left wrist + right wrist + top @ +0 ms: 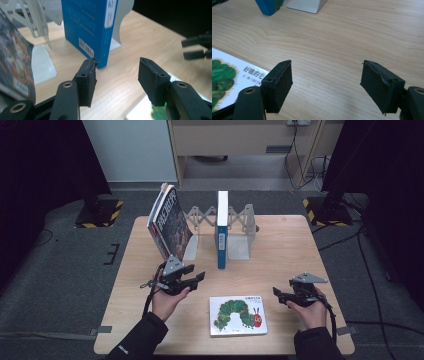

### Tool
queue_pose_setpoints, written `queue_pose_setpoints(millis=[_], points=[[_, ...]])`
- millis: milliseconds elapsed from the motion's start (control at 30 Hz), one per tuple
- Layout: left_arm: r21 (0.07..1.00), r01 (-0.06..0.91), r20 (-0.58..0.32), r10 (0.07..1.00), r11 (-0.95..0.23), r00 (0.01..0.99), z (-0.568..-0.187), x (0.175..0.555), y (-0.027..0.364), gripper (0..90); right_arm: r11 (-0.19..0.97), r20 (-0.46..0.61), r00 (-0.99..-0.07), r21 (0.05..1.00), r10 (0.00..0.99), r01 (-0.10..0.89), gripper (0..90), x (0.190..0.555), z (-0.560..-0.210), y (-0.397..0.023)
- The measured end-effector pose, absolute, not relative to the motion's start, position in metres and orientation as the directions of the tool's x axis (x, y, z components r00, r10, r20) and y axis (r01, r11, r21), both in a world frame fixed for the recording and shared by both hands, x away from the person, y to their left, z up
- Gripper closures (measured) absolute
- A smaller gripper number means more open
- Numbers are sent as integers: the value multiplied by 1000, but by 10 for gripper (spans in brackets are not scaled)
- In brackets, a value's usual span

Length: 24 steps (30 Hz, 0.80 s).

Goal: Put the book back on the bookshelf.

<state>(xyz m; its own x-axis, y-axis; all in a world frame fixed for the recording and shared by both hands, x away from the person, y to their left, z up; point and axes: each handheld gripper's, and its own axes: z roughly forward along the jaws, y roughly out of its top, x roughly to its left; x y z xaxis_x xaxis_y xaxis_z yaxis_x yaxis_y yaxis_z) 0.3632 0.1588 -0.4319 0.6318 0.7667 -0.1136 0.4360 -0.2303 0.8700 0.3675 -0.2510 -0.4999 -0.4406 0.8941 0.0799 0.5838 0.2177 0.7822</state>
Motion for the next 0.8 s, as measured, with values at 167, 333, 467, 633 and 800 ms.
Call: queue_pose_setpoints(millis=[167,333,467,633,800], points=[[849,460,-118,756,-260,644,-447,353,161,434,215,95,-459,788,883,577,258,364,-497,-243],[831,497,-151,757,-252,636,-467,348,161,404,218,111,-481,788,870,575,263,360,-495,-233],[813,520,-164,754,-262,636,-478,347,158,377,222,128,-506,788,853,574,266,355,-494,-225],[795,527,-146,748,-301,647,-487,346,153,351,230,141,-527,785,838,575,266,352,-495,-218],[761,553,-158,730,-339,665,-500,345,147,330,226,159,-531,778,832,586,266,348,-498,-214]])
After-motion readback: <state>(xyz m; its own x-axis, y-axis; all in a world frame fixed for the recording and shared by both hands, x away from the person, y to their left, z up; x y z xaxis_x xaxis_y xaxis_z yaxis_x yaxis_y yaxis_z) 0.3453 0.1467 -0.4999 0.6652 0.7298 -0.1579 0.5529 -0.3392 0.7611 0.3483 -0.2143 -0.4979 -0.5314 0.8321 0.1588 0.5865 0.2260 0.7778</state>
